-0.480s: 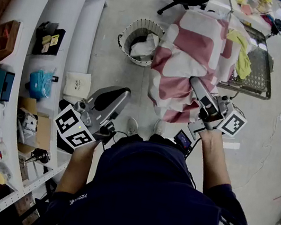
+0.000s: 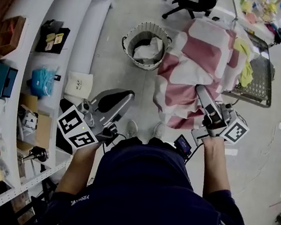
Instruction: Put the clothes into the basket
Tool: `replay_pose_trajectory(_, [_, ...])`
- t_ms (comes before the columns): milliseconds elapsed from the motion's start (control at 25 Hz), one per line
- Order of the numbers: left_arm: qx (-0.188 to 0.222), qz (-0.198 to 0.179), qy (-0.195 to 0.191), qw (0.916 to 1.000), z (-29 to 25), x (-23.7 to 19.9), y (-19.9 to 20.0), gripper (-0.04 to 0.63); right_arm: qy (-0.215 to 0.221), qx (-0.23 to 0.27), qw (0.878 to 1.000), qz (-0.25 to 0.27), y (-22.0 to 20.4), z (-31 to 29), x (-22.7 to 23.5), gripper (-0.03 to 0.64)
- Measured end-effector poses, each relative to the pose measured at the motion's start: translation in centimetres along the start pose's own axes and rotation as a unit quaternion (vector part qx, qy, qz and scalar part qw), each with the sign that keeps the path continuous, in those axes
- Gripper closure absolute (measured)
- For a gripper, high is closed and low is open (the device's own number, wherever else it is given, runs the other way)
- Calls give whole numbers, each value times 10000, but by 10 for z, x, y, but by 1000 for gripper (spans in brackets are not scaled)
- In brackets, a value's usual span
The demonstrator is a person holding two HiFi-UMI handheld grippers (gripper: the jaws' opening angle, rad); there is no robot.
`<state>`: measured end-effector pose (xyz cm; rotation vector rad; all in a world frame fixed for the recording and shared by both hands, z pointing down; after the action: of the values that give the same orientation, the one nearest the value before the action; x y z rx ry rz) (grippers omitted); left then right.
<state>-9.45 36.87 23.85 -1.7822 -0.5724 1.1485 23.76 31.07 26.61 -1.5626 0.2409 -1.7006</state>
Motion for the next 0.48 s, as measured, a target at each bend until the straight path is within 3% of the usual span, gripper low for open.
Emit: replay_pose_trajectory(480, [-4,5,55,10000,-4,1,-1,603,163,-40,9999,-17,4,2,0,552])
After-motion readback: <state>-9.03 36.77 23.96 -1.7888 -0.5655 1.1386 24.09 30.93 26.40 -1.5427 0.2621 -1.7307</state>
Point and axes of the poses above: the fingertips, and each gripper's own axes: z backward along the fingers, x to its right, y out of its top, the point moved 10 cm from there along z, backward along the fingers, and after that the axes turned 15 degrees about -x, right-handed, at the moved point
